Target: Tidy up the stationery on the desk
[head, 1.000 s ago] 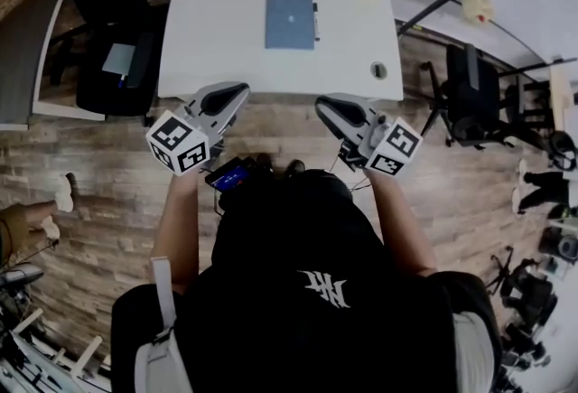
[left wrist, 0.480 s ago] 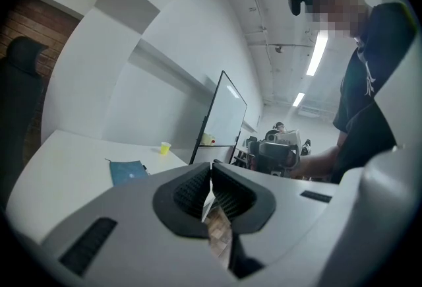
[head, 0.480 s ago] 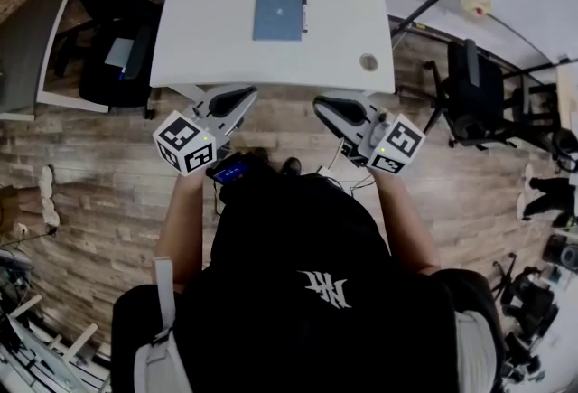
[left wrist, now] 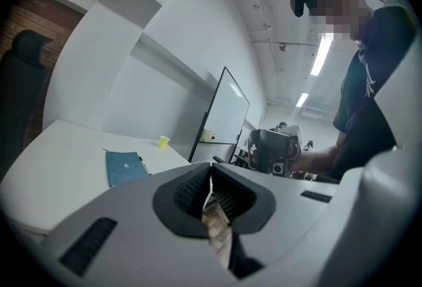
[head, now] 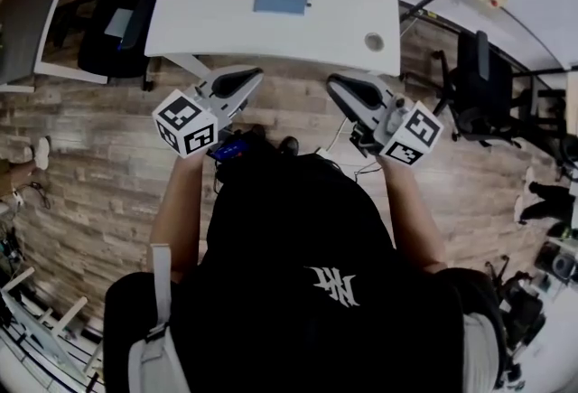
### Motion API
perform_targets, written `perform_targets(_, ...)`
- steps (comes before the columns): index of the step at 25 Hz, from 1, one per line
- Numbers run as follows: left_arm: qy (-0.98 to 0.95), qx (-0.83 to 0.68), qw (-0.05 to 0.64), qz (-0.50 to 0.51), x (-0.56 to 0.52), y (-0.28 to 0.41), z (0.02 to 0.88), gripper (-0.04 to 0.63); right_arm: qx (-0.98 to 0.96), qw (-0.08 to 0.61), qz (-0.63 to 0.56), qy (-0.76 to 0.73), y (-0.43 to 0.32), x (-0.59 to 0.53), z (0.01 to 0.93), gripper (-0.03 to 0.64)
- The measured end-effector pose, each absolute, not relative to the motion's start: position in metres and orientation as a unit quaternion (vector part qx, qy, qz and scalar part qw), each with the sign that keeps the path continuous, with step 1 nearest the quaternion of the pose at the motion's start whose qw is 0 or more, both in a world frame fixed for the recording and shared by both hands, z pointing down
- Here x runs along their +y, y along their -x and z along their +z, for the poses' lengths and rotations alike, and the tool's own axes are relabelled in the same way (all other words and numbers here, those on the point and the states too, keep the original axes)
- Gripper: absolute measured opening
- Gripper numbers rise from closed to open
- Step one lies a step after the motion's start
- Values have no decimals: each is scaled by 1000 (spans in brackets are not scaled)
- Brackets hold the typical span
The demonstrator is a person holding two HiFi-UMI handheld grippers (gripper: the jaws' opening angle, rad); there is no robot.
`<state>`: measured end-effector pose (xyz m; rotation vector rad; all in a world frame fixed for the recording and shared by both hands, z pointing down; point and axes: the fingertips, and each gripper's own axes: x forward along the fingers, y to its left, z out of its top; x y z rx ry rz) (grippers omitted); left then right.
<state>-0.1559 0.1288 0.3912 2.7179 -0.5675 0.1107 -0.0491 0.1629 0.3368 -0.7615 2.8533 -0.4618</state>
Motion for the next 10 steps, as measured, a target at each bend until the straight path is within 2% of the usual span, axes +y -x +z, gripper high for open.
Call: perform_targets(10, -958, -214, 185, 38, 136, 165, 398, 11, 954, 58, -164, 245, 55, 166, 359, 51)
